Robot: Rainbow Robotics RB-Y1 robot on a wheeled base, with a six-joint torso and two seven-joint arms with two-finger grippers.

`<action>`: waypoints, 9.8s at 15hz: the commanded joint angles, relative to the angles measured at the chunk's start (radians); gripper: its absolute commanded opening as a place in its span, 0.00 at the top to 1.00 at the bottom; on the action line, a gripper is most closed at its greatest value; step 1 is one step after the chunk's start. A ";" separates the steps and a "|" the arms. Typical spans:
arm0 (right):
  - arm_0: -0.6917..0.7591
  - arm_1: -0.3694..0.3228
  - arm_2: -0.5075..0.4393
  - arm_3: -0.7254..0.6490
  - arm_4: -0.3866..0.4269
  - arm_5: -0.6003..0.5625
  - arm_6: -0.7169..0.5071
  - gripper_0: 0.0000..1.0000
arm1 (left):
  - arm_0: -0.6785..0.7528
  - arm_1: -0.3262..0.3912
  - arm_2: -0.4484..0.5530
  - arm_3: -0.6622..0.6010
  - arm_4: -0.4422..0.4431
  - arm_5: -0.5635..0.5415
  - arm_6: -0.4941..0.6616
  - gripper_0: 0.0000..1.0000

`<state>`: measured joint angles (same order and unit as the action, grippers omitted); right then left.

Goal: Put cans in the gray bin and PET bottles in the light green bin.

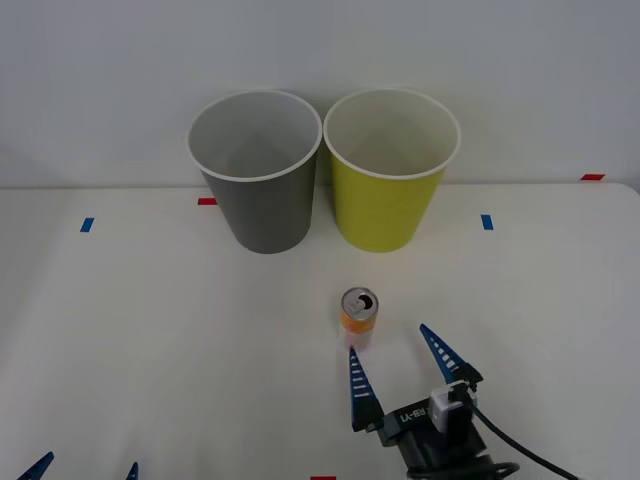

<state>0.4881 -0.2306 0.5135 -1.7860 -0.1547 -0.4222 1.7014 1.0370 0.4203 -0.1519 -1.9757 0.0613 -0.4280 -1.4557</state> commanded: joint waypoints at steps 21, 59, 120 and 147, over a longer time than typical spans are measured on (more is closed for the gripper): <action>-0.187 0.105 -0.020 0.129 0.038 0.075 0.012 0.00 | 0.000 0.000 0.000 0.000 0.000 0.000 0.000 0.00; -0.605 0.088 -0.155 -0.526 -0.085 1.300 -0.120 1.00 | 0.000 0.000 0.000 0.000 0.000 0.000 0.000 0.00; -0.661 -0.036 -0.198 -0.447 -0.197 0.839 -0.189 0.00 | 0.000 0.000 0.000 0.000 0.000 0.000 0.000 0.00; 0.010 -0.052 -0.308 -0.437 -0.101 0.353 -0.126 0.00 | 0.000 0.000 0.000 0.000 0.000 0.000 0.000 0.00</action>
<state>0.4539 -0.2734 0.1824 -2.2412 -0.2650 -0.0215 1.5623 1.0370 0.4203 -0.1519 -1.9758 0.0614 -0.4280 -1.4557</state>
